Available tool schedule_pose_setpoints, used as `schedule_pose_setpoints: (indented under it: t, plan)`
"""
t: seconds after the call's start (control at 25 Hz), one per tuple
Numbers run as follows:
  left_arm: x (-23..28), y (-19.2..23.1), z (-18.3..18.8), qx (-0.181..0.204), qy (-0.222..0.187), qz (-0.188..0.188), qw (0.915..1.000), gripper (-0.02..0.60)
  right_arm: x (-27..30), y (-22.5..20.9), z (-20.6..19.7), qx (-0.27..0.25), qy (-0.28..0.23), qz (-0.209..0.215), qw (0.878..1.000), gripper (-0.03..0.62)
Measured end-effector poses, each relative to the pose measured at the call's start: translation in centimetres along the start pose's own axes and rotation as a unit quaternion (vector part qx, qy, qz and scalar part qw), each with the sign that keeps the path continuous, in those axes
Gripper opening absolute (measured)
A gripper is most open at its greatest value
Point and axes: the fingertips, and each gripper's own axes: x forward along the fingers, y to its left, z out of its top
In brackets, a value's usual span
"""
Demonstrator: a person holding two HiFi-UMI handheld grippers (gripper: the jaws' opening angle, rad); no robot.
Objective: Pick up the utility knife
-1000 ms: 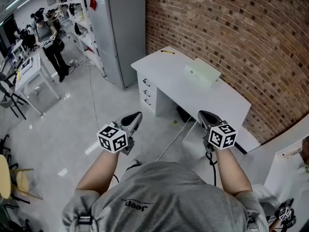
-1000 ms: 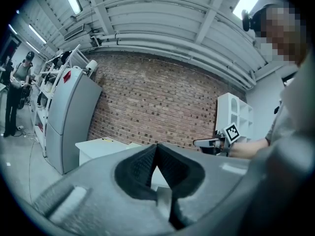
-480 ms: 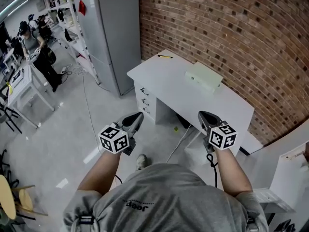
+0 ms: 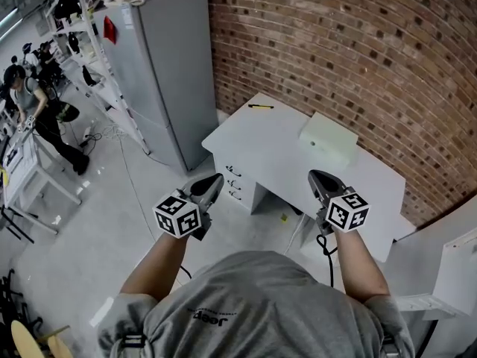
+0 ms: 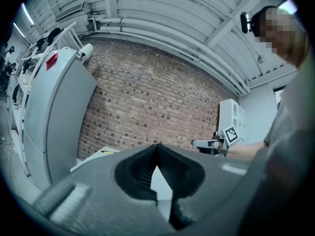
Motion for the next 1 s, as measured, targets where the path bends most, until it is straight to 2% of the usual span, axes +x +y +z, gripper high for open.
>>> schedule_pose_setpoints:
  t: [0.24, 0.6, 0.8, 1.0]
  plan:
    - [1.9, 6.2, 1.6, -0.004, 0.006, -0.022, 0.9997, -0.002, 6.1, -0.7, 0.9, 0.002, 0.011, -0.018, 1.000, 0.009]
    - [6.3, 10.7, 2.1, -0.009, 0.021, -0.033, 0.9992, -0.002, 12.2, -4.2, 1.7, 0.006, 0.018, -0.011, 1.000, 0.009]
    - [10.4, 13.0, 1.7, -0.004, 0.028, -0.021, 0.9994, -0.002, 15.9, -8.8, 1.7, 0.011, 0.015, 0.004, 1.000, 0.009]
    - [17.2, 16.0, 1.1, -0.008, 0.030, -0.001, 0.9995, -0.002, 20.8, -15.4, 2.5, 0.014, 0.007, 0.024, 1.000, 0.009]
